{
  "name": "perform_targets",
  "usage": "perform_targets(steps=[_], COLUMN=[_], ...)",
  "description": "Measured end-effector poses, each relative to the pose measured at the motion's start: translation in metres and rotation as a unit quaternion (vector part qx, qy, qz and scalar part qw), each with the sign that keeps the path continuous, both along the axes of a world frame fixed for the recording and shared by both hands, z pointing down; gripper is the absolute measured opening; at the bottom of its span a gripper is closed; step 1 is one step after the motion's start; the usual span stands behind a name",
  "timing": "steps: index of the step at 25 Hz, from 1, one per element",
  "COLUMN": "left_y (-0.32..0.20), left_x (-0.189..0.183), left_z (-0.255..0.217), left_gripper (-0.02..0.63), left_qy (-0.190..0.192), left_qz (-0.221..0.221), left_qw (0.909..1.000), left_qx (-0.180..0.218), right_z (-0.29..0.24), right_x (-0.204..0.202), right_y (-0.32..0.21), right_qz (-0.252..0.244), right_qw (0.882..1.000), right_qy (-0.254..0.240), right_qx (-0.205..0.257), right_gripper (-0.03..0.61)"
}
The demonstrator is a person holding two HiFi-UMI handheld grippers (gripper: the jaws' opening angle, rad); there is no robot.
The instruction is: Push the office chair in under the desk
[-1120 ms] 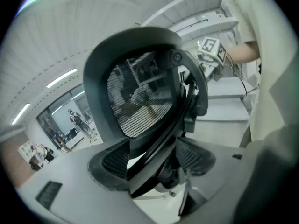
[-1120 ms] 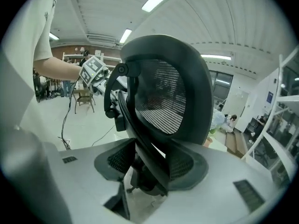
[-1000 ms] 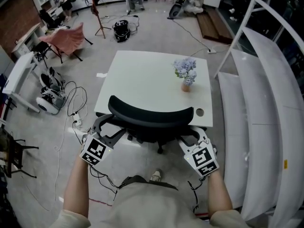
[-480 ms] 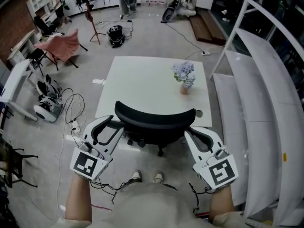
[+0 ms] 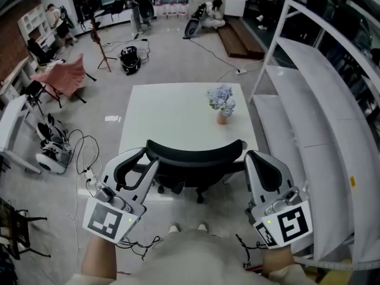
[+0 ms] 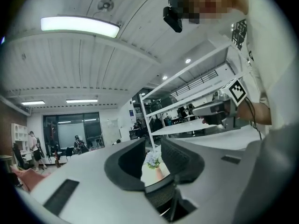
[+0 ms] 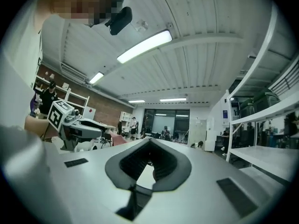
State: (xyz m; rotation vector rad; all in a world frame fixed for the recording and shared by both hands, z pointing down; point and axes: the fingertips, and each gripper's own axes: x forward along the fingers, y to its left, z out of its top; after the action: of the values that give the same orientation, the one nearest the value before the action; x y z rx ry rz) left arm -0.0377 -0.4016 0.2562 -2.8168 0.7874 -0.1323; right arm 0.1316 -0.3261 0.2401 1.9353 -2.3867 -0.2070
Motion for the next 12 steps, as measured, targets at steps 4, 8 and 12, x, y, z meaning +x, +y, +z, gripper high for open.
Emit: perform_targets(steps=[4, 8, 12], left_y=[-0.003, -0.006, -0.012], left_x=[-0.007, -0.013, -0.014], left_z=[-0.024, -0.036, -0.043], left_gripper=[0.047, 0.012, 0.008], left_qy=[0.016, 0.021, 0.031], left_qz=[-0.012, -0.026, -0.028], left_qw=[0.9996, 0.9989, 0.9984], left_qx=[0.019, 0.033, 0.037], right_z=[-0.02, -0.027, -0.023], right_x=[-0.003, -0.009, -0.009], right_y=[0.012, 0.019, 0.02], right_qz=[0.021, 0.033, 0.038], right_qw=[1.0, 0.999, 0.999], right_qy=[-0.008, 0.017, 0.007], right_qx=[0.016, 0.014, 0.013], right_gripper=[0.006, 0.007, 0.006])
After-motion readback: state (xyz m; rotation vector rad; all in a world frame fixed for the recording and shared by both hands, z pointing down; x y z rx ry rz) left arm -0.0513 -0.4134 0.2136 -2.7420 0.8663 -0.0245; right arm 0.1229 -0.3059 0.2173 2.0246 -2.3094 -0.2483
